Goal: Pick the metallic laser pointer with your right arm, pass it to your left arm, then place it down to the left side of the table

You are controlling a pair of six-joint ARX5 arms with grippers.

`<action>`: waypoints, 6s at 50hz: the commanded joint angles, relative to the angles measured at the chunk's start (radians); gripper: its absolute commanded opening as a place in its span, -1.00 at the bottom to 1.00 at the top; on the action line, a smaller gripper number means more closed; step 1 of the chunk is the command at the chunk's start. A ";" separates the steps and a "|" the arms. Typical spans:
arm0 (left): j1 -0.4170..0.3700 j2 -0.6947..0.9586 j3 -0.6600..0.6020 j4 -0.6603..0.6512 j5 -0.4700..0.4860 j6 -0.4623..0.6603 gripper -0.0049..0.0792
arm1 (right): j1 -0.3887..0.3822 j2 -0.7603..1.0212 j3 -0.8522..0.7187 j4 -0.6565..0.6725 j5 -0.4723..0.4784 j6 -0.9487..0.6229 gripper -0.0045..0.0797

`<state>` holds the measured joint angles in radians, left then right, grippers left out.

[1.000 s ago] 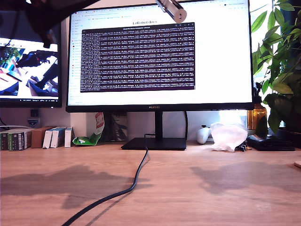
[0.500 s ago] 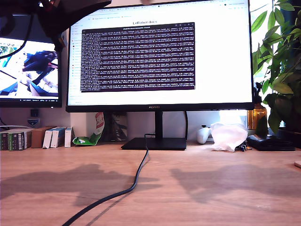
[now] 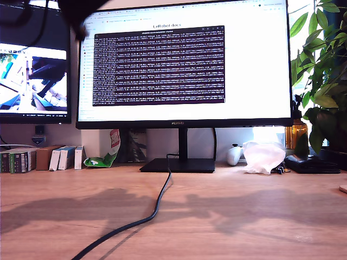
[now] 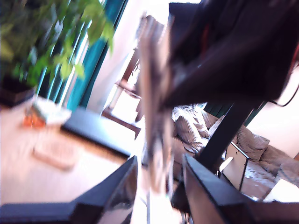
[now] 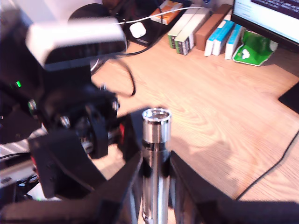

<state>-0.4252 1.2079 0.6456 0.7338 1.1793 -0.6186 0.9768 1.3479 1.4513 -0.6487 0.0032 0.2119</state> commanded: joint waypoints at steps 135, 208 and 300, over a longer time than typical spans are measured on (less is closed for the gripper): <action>0.360 0.036 0.049 -0.809 -0.439 0.489 -0.93 | -0.475 -0.327 -0.251 0.093 0.444 -0.252 -0.92; 0.324 0.607 0.580 -1.455 -1.042 0.705 -0.79 | -0.506 -0.929 -0.848 0.247 0.391 -0.343 -0.92; 0.338 0.491 0.520 -1.306 -1.152 0.671 -0.92 | -0.542 -0.921 -0.850 0.217 0.521 -0.212 -0.89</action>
<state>-0.0891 1.7645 1.2263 -0.5922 0.0441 0.0578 0.4492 0.4202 0.6262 -0.4362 0.5068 -0.0032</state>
